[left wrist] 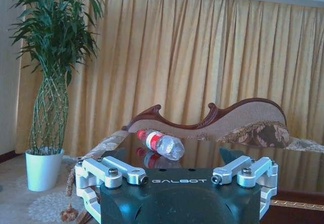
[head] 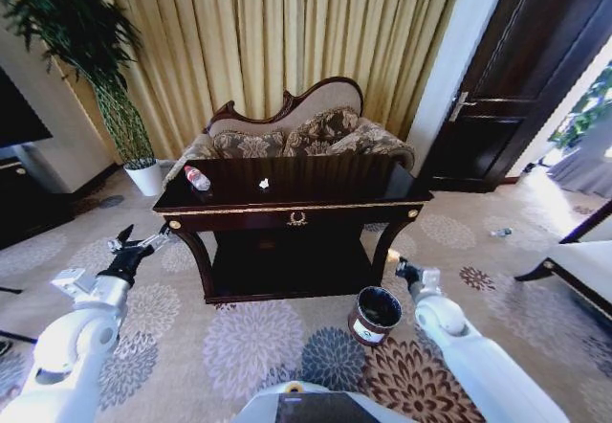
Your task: Move to the front of the table and place the trash on the table into the trash bin.
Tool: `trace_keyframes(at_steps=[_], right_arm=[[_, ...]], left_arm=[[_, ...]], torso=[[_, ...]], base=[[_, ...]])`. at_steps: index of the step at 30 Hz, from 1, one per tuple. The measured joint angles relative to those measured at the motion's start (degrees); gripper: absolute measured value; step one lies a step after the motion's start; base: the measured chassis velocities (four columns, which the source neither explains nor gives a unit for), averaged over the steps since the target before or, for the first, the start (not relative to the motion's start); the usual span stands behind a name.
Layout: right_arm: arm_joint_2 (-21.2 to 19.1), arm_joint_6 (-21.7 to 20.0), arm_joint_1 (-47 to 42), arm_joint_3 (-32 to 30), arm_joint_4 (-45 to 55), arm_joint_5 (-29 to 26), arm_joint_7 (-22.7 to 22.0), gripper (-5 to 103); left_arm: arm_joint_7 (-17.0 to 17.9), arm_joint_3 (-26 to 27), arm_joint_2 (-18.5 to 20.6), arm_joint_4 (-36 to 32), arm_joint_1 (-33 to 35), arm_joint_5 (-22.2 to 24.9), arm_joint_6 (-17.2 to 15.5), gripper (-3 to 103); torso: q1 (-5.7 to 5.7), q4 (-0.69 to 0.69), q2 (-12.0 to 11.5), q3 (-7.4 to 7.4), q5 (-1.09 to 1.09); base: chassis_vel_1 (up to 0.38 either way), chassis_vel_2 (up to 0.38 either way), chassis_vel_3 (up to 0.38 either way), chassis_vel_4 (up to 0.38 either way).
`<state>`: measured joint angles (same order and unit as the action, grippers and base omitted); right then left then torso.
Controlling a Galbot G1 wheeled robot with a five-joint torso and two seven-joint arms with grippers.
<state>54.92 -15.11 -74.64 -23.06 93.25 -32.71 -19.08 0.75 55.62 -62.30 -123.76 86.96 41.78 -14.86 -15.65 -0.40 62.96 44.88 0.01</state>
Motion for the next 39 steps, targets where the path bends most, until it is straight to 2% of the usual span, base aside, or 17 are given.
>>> trace_keyframes(at_steps=[6, 11, 12, 14, 16, 17, 19, 21, 22, 25, 28, 29, 31, 32, 36, 39], right_arm=[[2.3, 1.5, 1.7, 1.3, -7.6, 3.7, 2.6, 0], [2.9, 1.8, 2.2, 2.3, -8.6, 4.5, 2.7, 0], [2.8, 2.1, 2.4, 2.9, -8.7, 4.8, 2.7, -3], [2.3, 2.6, 3.1, 3.6, -8.9, 5.2, 2.6, 3], [2.0, 2.7, 3.5, 3.8, -9.1, 5.3, 2.4, 3], [1.8, 2.8, 4.0, 4.1, -9.3, 5.3, 2.2, 13], [1.6, 2.8, 4.2, 4.2, -9.4, 5.3, 2.0, 13], [1.3, 3.0, 4.7, 4.3, -9.6, 5.3, 1.8, 24], [1.3, 3.0, 4.7, 4.3, -9.6, 5.3, 1.8, 24], [1.1, 3.4, 5.2, 4.2, -9.8, 5.2, 1.4, 40], [1.1, 3.7, 5.3, 3.6, -8.9, 4.5, 1.2, 40], [1.1, 4.3, 5.3, 3.1, -7.3, 3.3, 1.1, 50], [0.8, 5.3, 5.3, 2.5, -4.2, 1.2, 1.4, 61], [0.8, 5.3, 5.3, 2.5, -4.2, 1.2, 1.4, 61], [-1.0, 6.8, 5.8, 2.5, 3.9, -2.3, 2.2, 83], [-2.0, 7.4, 6.2, 2.9, 8.3, -4.1, 1.7, 83]], left_arm=[[-0.3, 0.6, -0.2, 0.0, 0.5, 0.1, 0.3, 100], [-0.5, 0.7, -0.2, 0.1, 0.7, 0.0, 0.7, 100], [-0.6, 0.8, -0.2, 0.1, 0.9, 0.0, 0.8, 100], [-0.6, 0.9, -0.1, 0.1, 1.0, 0.0, 0.8, 100], [-0.6, 1.0, -0.1, 0.0, 1.0, 0.0, 0.8, 100], [-0.6, 1.1, -0.2, 0.0, 1.0, 0.0, 0.8, 100], [-0.6, 1.2, -0.2, -0.1, 1.0, 0.0, 0.8, 100], [-0.6, 1.3, -0.2, -0.1, 1.0, 0.0, 0.8, 100], [-0.6, 1.3, -0.2, -0.1, 1.0, 0.0, 0.8, 100], [-0.6, 1.7, -0.4, -0.1, 1.1, 0.0, 0.9, 100], [-0.7, 1.8, -0.4, -0.1, 1.2, 0.0, 0.9, 100], [-0.7, 1.9, -0.4, -0.1, 1.2, 0.0, 0.9, 100], [-0.7, 1.9, -0.4, 0.0, 1.2, 0.0, 0.9, 100], [-0.7, 1.9, -0.4, 0.0, 1.2, 0.0, 0.9, 100], [-0.7, 1.4, -0.4, -0.1, 1.0, 0.1, 0.9, 100], [-0.7, 1.3, -0.2, -0.2, 0.9, 0.2, 0.9, 100]], torso=[[0.0, 0.0, 0.0, 0.0, -0.01], [0.0, 0.0, 0.0, 0.0, -0.01], [0.0, 0.01, 0.0, 0.0, -0.01], [0.0, 0.0, 0.0, 0.0, -0.02], [0.0, 0.0, 0.0, 0.0, -0.02], [0.0, 0.01, 0.0, 0.0, -0.01], [0.0, 0.01, 0.0, 0.0, -0.01], [0.0, 0.0, 0.0, 0.0, -0.01], [0.0, 0.0, 0.0, 0.0, -0.01], [0.0, 0.0, 0.0, 0.0, -0.01], [0.0, 0.0, 0.0, 0.0, 0.0], [0.0, -0.01, 0.0, 0.0, 0.0], [0.0, 0.0, 0.0, 0.0, 0.0], [0.0, 0.0, 0.0, 0.0, 0.0], [0.0, 0.01, 0.0, 0.0, -0.03], [0.0, 0.01, 0.0, 0.0, -0.01]], base=[[0.0, 0.0, 0.0, 0.0], [0.0, 0.0, 0.0, 0.0], [0.0, 0.0, 0.0, 0.0], [0.0, 0.0, 0.0, 0.0], [0.0, 0.0, 0.0, 0.0], [0.0, 0.0, 0.0, 0.0], [0.0, 0.0, 0.0, 0.0], [0.0, 0.0, 0.0, 0.0], [0.0, 0.0, 0.0, 0.0], [0.0, 0.0, 0.0, 0.0], [0.0, 0.0, 0.0, 0.0], [0.0, 0.0, 0.0, 0.0], [0.0, 0.0, 0.0, 0.0], [0.0, 0.0, 0.0, 0.0], [0.0, 0.0, 0.0, 0.0], [0.0, 0.0, 0.0, 0.0]])
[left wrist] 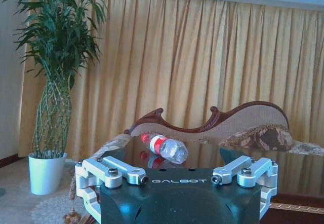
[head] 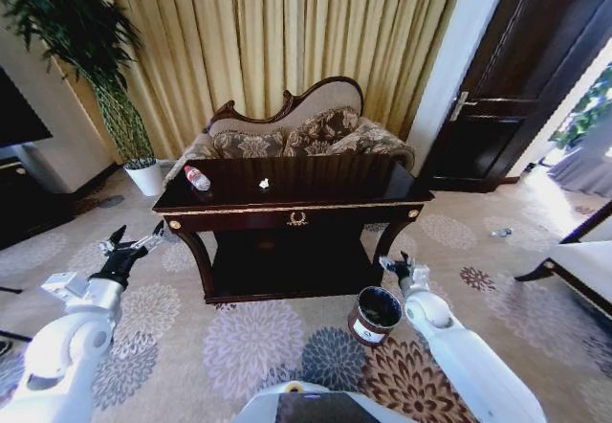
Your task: Move to the front of the table and place the trash on the table into the trash bin.
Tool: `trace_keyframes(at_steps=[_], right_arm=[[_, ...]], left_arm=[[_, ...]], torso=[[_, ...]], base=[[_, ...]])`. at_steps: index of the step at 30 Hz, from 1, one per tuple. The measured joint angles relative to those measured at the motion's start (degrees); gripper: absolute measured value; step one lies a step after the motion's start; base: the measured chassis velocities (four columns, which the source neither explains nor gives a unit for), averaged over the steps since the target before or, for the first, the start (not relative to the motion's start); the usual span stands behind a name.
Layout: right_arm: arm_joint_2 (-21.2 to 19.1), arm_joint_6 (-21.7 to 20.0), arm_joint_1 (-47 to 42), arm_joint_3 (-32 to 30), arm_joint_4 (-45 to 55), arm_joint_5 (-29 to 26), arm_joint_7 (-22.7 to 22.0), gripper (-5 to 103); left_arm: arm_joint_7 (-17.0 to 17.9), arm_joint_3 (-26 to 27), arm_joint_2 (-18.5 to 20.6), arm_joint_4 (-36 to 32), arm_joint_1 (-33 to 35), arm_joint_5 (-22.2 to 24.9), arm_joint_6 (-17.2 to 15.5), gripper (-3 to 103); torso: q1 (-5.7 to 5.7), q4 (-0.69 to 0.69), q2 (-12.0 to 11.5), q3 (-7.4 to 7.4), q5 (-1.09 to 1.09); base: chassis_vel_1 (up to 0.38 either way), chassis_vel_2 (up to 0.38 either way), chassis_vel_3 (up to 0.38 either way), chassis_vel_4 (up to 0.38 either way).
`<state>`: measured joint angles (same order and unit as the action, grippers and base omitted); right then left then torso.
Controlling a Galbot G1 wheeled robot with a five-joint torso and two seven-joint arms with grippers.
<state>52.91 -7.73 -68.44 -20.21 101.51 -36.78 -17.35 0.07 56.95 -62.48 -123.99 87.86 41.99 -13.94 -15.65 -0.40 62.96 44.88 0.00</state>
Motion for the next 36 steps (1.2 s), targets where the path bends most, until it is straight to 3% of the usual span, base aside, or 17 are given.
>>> trace_keyframes(at_steps=[1, 2, 4, 8, 13, 20, 36], right_arm=[[0.0, 0.0, 0.0, 0.0, 0.0, 0.0, 0.0, 83], [-0.4, 0.1, 0.1, 0.1, 1.6, -0.6, -0.2, 93], [-1.4, 0.0, 0.3, 0.2, 6.5, -3.2, -1.3, 99], [-3.9, -0.9, 2.0, 1.8, 13.0, -7.6, -4.7, 100], [-5.1, 0.1, 3.0, 2.3, 15.1, -8.4, -5.0, 100], [-4.8, 2.3, 2.2, 0.3, 13.5, -5.7, -0.8, 100], [-3.9, 0.6, 0.4, -1.2, 13.5, -5.1, 0.2, 100]], left_arm=[[0.0, 0.0, 0.0, 0.0, 0.0, 0.0, 0.0, 100], [0.0, 0.0, 0.1, 0.0, 0.0, 0.1, 0.0, 100], [0.0, 0.3, 0.5, 0.1, 0.0, 0.4, 0.0, 100], [-0.5, 0.5, 0.8, 0.4, -0.2, 0.8, 0.0, 100], [-0.8, 0.5, 1.1, 0.0, -0.2, 1.4, -0.2, 100], [-0.6, 1.0, 3.3, -0.2, -1.5, 3.7, -1.9, 100], [-0.3, 0.8, 4.2, -0.5, -1.6, 3.6, -2.5, 100]], torso=[[0.0, 0.0, 0.0, 0.0, 0.0], [0.0, 0.0, 0.0, 0.0, 0.0], [0.0, -0.01, 0.0, 0.0, 0.0], [0.0, 0.0, 0.0, -0.01, -0.02], [0.0, 0.0, 0.0, 0.0, -0.01], [0.0, -0.01, 0.0, 0.0, 0.0], [0.0, 0.0, 0.0, 0.0, 0.0]], base=[[0.0, 0.0, 0.0, 0.0], [0.0, 0.0, 0.0, 0.0], [0.0, 0.0, 0.0, 0.0], [0.0, 0.0, 0.0, 0.0], [0.0, 0.0, 0.0, 0.0], [0.0, 0.0, 0.0, 0.0], [0.0, 0.0, 0.0, 0.0]])
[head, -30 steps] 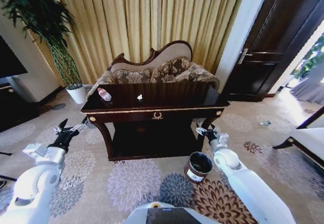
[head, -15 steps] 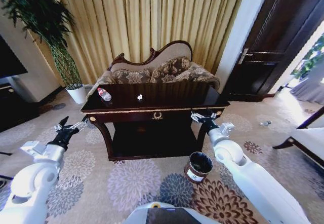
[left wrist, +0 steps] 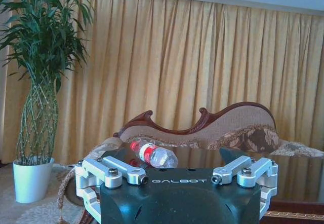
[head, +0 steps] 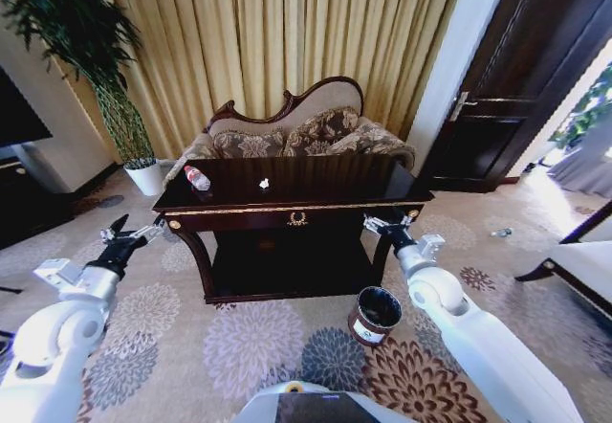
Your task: Move to the front of the table and place the trash on the table into the trash bin.
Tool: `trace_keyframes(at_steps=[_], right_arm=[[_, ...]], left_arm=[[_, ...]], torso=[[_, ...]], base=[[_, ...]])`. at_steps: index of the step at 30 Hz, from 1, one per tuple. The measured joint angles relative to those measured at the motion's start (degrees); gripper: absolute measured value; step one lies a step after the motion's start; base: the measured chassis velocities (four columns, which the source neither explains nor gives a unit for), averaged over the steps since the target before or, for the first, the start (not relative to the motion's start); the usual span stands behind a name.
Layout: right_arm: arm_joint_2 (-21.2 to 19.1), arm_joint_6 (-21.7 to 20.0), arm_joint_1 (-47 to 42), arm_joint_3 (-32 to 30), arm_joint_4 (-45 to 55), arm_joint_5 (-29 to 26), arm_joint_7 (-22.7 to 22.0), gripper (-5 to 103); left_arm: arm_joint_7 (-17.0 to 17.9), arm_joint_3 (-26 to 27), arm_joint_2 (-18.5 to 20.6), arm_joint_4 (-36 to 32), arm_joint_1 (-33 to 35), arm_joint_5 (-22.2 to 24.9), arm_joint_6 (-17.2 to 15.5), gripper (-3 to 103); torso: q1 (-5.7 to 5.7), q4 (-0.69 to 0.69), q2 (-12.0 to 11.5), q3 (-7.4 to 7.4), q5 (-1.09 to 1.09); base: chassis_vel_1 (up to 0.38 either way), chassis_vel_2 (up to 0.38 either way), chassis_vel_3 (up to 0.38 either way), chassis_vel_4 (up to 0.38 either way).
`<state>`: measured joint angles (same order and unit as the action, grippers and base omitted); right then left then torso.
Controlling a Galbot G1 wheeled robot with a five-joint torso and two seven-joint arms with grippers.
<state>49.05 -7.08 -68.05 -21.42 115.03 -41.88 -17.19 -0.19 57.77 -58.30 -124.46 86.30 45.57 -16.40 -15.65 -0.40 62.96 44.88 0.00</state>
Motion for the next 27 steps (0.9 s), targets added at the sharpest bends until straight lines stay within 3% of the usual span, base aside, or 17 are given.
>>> trace_keyframes(at_steps=[12, 27], right_arm=[[0.0, -0.9, -1.0, -0.4, -0.3, -0.1, 2.7, 100], [0.2, -1.0, -1.4, -0.4, -0.7, -0.3, 3.0, 100]], left_arm=[[0.1, -0.5, -0.4, -0.2, 0.3, -0.8, 0.2, 100], [0.1, -0.4, -0.5, 0.0, 0.5, -0.9, 0.7, 100]], torso=[[0.0, 0.0, 0.0, 0.0, 0.0], [0.0, 0.0, 0.0, 0.0, 0.0]], base=[[0.0, 0.0, 0.0, 0.0], [-0.014, 0.018, 0.016, -0.016]])
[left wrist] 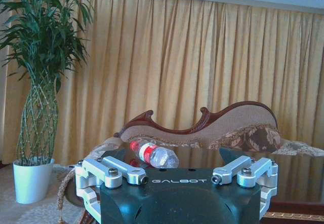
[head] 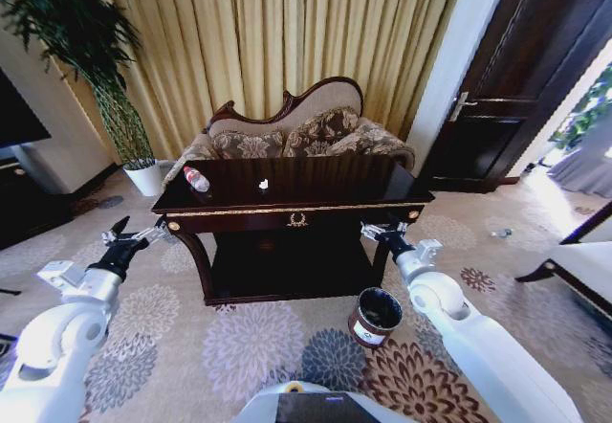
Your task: Move to the front of the table and place the trash on the table into the trash bin.
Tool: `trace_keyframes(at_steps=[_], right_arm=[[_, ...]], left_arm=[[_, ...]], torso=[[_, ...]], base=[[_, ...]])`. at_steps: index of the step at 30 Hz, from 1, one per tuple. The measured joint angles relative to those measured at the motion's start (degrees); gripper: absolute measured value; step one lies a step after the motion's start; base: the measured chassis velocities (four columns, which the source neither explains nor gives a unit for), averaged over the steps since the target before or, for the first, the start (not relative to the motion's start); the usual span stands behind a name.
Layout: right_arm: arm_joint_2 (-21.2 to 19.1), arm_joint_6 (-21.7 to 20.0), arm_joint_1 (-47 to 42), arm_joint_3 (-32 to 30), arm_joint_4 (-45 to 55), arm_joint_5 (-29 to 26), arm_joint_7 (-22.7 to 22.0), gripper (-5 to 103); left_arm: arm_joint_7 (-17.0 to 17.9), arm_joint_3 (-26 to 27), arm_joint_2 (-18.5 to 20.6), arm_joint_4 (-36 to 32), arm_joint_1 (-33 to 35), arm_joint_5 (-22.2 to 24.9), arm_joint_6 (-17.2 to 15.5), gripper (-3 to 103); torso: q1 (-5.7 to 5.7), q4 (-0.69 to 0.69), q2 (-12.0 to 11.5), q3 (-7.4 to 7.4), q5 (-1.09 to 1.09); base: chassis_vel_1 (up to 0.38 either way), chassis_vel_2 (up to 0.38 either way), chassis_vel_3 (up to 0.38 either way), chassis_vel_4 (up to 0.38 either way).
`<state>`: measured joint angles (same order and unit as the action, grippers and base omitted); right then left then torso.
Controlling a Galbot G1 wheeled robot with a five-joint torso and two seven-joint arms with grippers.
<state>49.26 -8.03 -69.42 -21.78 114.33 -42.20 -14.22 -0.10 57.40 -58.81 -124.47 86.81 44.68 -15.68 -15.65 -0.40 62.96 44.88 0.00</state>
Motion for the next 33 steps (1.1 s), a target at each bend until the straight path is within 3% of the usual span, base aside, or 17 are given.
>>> trace_keyframes(at_steps=[33], right_arm=[[-0.4, 0.2, 0.1, 0.3, 0.2, 0.2, -1.0, 100]], left_arm=[[-0.5, 0.1, -0.4, 0.9, -0.2, -0.2, 0.7, 100]], torso=[[0.0, 0.01, 0.0, 0.0, 0.0]], base=[[-0.088, 0.083, 0.088, -0.082]])
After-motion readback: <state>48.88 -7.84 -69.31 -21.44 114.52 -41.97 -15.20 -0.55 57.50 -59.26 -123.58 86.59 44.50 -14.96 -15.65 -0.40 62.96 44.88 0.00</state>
